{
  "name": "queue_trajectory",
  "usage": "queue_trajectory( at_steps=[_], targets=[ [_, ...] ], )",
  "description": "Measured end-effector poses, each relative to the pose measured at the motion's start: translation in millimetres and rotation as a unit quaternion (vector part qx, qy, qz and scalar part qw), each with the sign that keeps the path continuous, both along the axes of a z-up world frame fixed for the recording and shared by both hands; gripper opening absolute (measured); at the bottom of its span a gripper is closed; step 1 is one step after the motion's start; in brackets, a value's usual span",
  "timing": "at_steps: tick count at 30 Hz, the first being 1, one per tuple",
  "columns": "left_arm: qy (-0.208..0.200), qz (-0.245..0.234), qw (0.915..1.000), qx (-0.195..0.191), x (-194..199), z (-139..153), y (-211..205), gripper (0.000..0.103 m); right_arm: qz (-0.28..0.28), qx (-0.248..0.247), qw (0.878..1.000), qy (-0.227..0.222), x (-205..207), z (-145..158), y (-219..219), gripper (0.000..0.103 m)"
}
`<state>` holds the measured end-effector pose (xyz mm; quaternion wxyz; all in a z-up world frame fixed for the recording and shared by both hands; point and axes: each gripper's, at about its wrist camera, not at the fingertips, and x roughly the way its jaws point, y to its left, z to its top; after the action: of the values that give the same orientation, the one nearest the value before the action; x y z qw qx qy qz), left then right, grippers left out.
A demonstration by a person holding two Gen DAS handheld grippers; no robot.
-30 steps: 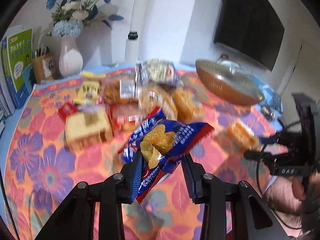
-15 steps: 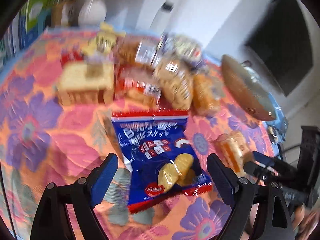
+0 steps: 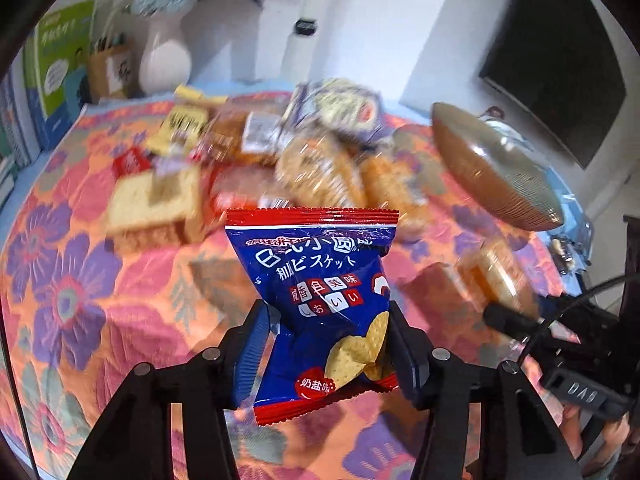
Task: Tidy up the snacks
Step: 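Carry both snacks to the amber glass bowl and open both tools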
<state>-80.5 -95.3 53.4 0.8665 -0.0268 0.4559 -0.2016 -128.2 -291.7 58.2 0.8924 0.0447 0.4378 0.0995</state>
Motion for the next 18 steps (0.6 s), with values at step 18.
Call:
queue_trajectory(
  at_steps=[18],
  targets=[
    [-0.053,-0.181,0.9808,-0.049,92.0,90.9,-188.9,0.054,-0.191,-0.006,0.98,-0.056,51.1,66.6,-141.6,0.044]
  ],
)
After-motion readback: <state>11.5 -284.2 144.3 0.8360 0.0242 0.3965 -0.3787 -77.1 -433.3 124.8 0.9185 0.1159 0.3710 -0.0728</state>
